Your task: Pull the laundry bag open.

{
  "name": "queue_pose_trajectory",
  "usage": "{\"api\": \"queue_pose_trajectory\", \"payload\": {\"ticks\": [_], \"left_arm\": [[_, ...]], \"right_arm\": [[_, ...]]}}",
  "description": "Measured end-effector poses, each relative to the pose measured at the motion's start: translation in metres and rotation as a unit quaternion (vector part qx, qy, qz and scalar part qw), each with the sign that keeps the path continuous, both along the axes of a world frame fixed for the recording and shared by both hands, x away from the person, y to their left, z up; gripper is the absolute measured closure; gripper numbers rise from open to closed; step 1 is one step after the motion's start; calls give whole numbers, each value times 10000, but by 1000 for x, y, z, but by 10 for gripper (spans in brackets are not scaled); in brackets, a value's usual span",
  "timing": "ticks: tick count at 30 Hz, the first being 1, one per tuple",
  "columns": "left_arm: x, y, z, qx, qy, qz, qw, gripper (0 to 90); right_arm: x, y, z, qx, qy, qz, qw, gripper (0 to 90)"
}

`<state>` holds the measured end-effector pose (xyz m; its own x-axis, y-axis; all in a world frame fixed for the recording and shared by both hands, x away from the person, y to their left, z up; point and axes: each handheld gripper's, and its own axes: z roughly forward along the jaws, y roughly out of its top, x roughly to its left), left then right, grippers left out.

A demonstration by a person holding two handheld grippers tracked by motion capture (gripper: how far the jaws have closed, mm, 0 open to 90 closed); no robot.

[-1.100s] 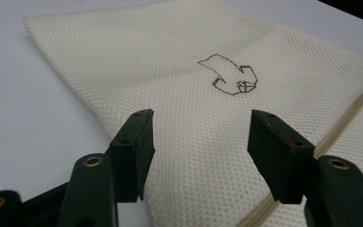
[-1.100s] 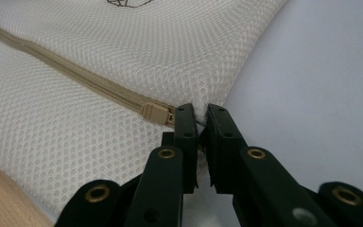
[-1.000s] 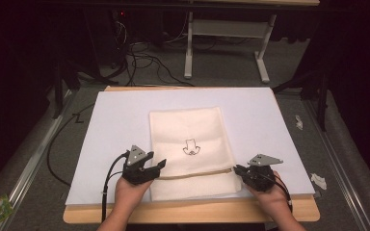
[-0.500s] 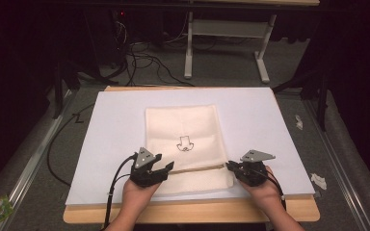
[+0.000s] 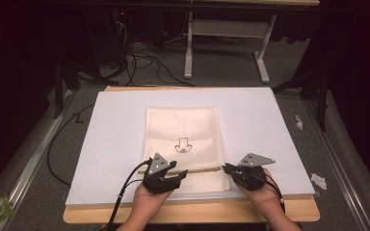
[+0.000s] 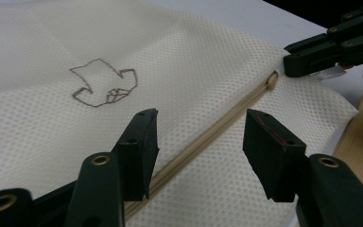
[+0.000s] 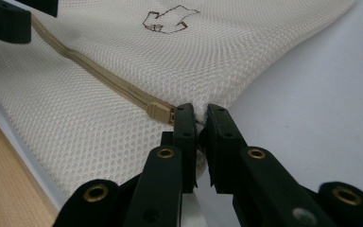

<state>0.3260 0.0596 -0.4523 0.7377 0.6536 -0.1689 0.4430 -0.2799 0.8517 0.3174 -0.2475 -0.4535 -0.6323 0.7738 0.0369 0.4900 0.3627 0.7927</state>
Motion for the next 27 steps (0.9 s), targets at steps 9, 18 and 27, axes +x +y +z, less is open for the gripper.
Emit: {"api": "queue_pose_trajectory", "payload": {"ticks": [9,18,27], "left_arm": [[-5,-22,-6,-58,155,-350,9993,516],[-13,-46,-10,-92,341,-834,9959,597],[-9,-51,-19,-107,531,-847,9949,623]], "right_arm": [[-5,8,3,40,-106,205,9997,845],[-12,19,6,39,-175,466,9988,846],[-20,29,11,240,-115,770,9967,850]]}}
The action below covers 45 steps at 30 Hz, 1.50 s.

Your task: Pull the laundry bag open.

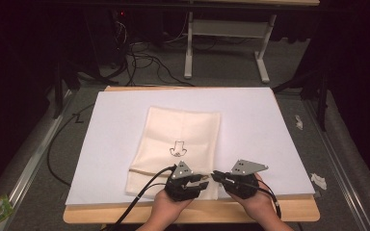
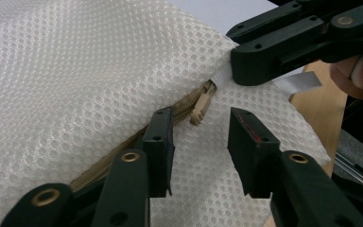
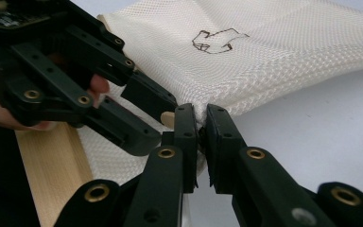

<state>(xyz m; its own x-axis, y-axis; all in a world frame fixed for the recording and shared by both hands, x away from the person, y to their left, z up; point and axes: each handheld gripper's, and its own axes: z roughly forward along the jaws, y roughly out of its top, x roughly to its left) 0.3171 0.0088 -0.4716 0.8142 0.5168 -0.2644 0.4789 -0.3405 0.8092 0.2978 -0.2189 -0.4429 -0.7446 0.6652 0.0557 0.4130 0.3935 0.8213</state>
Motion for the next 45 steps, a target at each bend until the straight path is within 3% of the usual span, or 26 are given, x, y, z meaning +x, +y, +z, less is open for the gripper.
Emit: {"api": "queue_pose_trajectory", "payload": {"ticks": [7,14,31,34,36,41,44,45], "left_arm": [[2,2,-1,-121,0,39,9999,760],[0,1,-1,-229,-32,-158,9996,863],[2,4,2,16,-107,-134,9999,877],[8,13,-1,7,57,41,10000,878],[16,27,-4,-90,223,272,9993,878],[25,49,-1,-42,225,563,9981,877],[27,61,5,170,238,594,9978,877],[29,74,10,280,293,645,9971,877]], "right_arm": [[-1,1,0,29,5,36,10000,850],[-1,2,0,13,-31,24,10000,849],[-1,3,1,-143,23,-125,9998,859],[-1,-2,3,-196,-41,-361,9991,860],[3,-15,5,-43,-3,-567,9984,860],[9,-38,2,86,39,-835,9965,859],[11,-47,1,94,49,-946,9955,858],[11,-53,1,99,38,-1036,9946,858]]}}
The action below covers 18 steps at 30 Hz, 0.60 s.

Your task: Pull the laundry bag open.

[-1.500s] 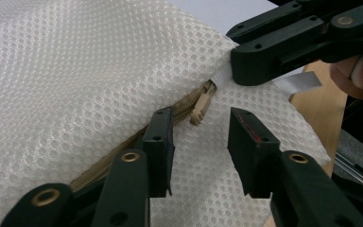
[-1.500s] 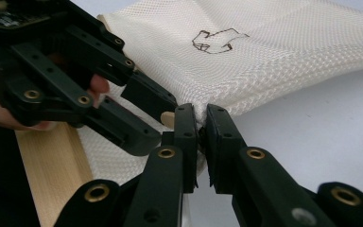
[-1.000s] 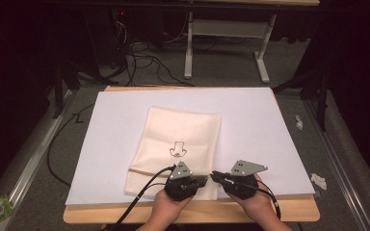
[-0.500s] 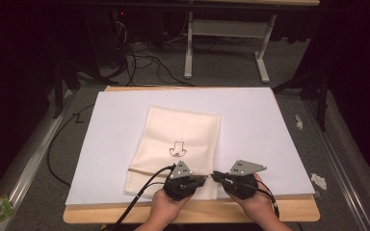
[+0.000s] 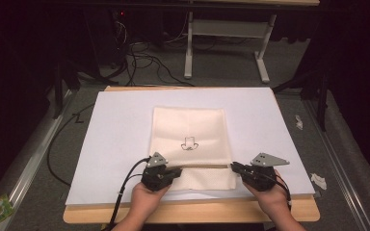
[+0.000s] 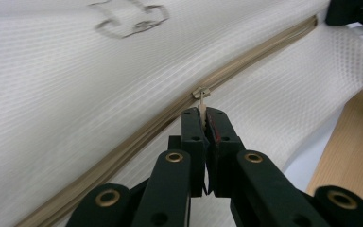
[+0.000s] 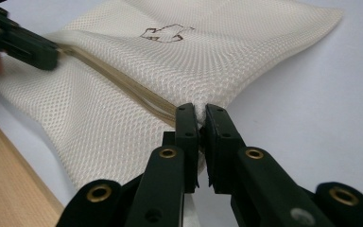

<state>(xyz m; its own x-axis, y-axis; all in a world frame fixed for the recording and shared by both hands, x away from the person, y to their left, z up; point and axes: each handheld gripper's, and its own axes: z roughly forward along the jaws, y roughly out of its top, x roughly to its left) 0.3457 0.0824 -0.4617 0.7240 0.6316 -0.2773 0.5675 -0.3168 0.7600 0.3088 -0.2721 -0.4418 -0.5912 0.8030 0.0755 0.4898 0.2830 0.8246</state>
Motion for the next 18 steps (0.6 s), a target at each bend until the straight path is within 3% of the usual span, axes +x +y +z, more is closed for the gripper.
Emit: {"api": "queue_pose_trajectory", "payload": {"ticks": [3,5,8,11,12,13,18], "left_arm": [[2,24,8,244,-4,66,9997,876],[1,32,9,292,-54,132,9995,876],[0,55,4,156,1,305,9994,876],[4,69,0,-33,304,444,9985,876],[5,70,2,-115,326,422,9985,876],[3,66,3,26,267,353,9990,876],[1,61,0,263,230,174,9992,874]], "right_arm": [[1,-10,1,43,0,-107,9999,858],[2,-17,1,71,24,-206,9998,858],[3,-25,0,82,44,-334,9994,858],[6,-37,0,80,69,-577,9983,857],[7,-42,0,177,121,-630,9978,856],[7,-43,-1,130,124,-671,9976,856],[7,-46,-3,53,158,-709,9973,852]]}}
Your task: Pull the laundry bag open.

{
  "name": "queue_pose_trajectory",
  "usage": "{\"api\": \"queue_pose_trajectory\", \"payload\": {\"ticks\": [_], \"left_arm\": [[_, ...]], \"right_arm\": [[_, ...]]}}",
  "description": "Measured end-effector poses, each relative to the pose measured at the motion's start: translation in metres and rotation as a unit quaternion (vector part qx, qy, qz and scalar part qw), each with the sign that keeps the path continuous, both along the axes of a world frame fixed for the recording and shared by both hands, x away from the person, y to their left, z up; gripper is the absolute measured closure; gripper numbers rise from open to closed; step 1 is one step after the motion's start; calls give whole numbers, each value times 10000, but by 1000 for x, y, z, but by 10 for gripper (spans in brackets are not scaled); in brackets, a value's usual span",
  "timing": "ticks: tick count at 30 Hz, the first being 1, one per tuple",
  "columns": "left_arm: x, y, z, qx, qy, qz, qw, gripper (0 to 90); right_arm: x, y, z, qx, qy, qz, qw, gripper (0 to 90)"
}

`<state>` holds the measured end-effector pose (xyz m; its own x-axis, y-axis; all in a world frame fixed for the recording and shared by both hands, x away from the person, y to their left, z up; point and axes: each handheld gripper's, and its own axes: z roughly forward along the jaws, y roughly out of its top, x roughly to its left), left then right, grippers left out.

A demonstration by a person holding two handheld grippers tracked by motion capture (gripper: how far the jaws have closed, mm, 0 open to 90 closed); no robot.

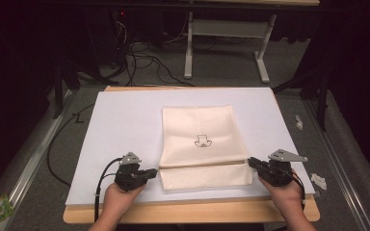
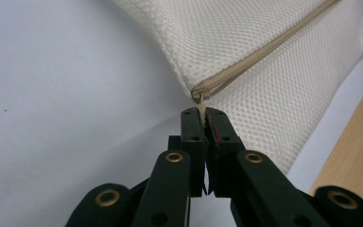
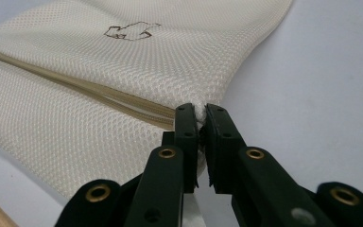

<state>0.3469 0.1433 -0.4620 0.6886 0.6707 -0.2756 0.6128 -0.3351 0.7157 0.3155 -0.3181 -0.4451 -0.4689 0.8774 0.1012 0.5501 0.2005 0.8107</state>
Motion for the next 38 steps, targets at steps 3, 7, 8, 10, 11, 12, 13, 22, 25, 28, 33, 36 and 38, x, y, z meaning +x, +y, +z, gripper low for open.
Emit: {"api": "queue_pose_trajectory", "payload": {"ticks": [3,7,8,10,11,12,13,22,25,28,33,36,38], "left_arm": [[-1,1,2,24,-92,88,9999,873],[-1,4,3,10,-112,138,9998,873],[-1,4,3,-2,-111,143,9998,873],[-2,5,3,-19,-89,153,9998,870],[-2,6,3,-67,-83,179,9998,865],[-3,6,3,-128,-102,171,9997,840],[-4,7,4,-201,-190,141,9995,767],[0,38,16,226,-1329,1090,9849,216],[1,57,21,478,-1558,1497,9752,153],[1,70,24,347,-1577,1691,9723,117],[5,65,20,437,-1392,1557,9770,88],[4,60,19,535,-1376,1449,9784,89],[3,58,19,574,-1368,1403,9789,87]], "right_arm": [[-1,1,-1,-25,36,78,10000,850],[-3,3,1,-12,-12,152,9999,849],[-3,4,1,-23,-32,179,9998,848],[-4,4,0,-17,-11,198,9998,843],[-4,5,0,-35,-28,245,9997,832],[-5,5,0,-69,-32,303,9995,802],[-5,6,-1,-72,-50,354,9993,759],[2,-22,0,-11,-140,-435,9990,189],[3,-61,-3,-59,-107,-936,9955,161],[2,-78,-6,48,-81,-1224,9924,155],[3,-72,-2,68,-233,-1150,9931,155],[3,-66,-3,-56,-217,-1060,9941,155],[3,-64,-2,-84,-229,-1035,9943,155]]}}
